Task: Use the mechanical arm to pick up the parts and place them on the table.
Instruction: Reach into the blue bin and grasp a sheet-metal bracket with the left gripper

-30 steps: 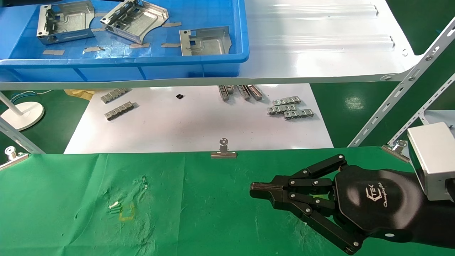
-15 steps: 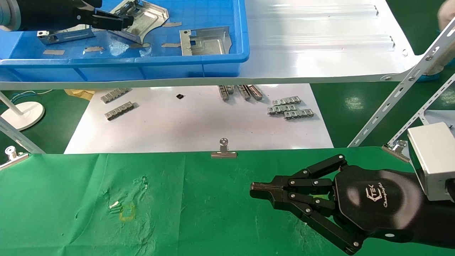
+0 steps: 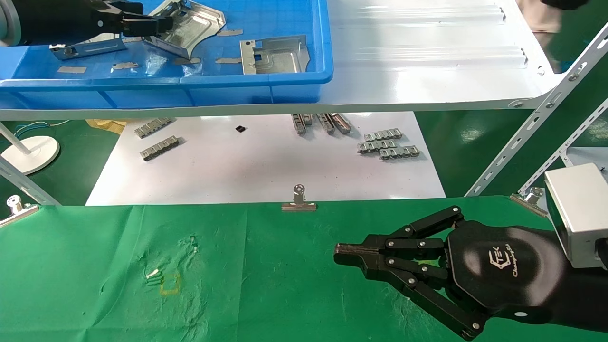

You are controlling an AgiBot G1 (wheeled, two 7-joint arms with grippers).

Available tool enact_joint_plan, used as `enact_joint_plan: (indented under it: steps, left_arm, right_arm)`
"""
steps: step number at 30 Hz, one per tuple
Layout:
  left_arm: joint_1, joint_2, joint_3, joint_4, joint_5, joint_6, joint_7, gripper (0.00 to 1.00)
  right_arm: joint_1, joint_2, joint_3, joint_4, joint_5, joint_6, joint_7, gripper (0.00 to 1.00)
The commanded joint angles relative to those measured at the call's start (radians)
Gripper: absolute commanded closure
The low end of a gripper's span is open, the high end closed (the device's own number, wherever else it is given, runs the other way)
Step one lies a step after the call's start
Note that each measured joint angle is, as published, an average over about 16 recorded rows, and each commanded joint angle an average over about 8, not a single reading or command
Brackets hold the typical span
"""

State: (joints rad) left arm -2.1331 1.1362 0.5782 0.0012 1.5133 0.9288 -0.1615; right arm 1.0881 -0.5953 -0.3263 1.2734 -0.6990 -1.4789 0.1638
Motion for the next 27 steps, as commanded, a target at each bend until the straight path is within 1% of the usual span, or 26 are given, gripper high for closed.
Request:
enact_joint_plan:
  steps: [1,5,6,7,8,13,14,15,16,21,24,27]
  left_arm:
    - [0.002,-0.002,-0.001,0.001,-0.001,-0.005,0.0,1.0]
    - [0.007,0.0,0.0,0.0,0.0,-0.02,0.004,1.0]
    - [0.008,0.0,0.0,-0.001,0.0,-0.024,0.005,1.0]
    - [0.008,0.001,0.0,-0.002,0.0,-0.027,0.007,1.0]
    - [0.009,0.001,0.0,-0.002,0.0,-0.031,0.008,1.0]
    - [0.012,0.003,-0.003,-0.008,-0.004,-0.043,0.019,1.0]
    - [0.011,0.003,-0.004,-0.01,-0.006,-0.044,0.022,1.0]
    - [0.01,0.002,-0.006,-0.013,-0.009,-0.042,0.026,1.0]
    - [0.009,0.001,-0.009,-0.017,-0.012,-0.039,0.03,1.0]
    - [-0.007,-0.017,-0.029,-0.044,-0.042,0.023,0.067,1.0]
    - [-0.016,-0.036,-0.041,-0.061,-0.062,0.099,0.098,1.0]
    - [-0.02,-0.058,-0.051,-0.078,-0.079,0.199,0.135,1.0]
  right_arm:
    - [0.0,0.0,0.0,0.0,0.0,0.0,0.0,1.0]
    - [0.0,0.0,0.0,0.0,0.0,0.0,0.0,1.0]
    - [0.0,0.0,0.0,0.0,0.0,0.0,0.0,0.99]
    - [0.0,0.0,0.0,0.0,0.0,0.0,0.0,0.95]
    - [0.0,0.0,0.0,0.0,0.0,0.0,0.0,0.88]
    - [0.0,0.0,0.0,0.0,0.0,0.0,0.0,0.26]
    - [0.0,0.0,0.0,0.0,0.0,0.0,0.0,0.15]
    - [0.0,0.0,0.0,0.0,0.0,0.0,0.0,0.06]
    - [0.0,0.0,0.0,0.0,0.0,0.0,0.0,0.0]
    - [0.0,0.0,-0.001,0.0,0.0,0.0,0.0,0.0]
    - [0.0,0.0,-0.001,0.0,0.0,0.0,0.0,0.0]
    - [0.0,0.0,-0.001,0.0,0.001,0.0,0.0,0.0]
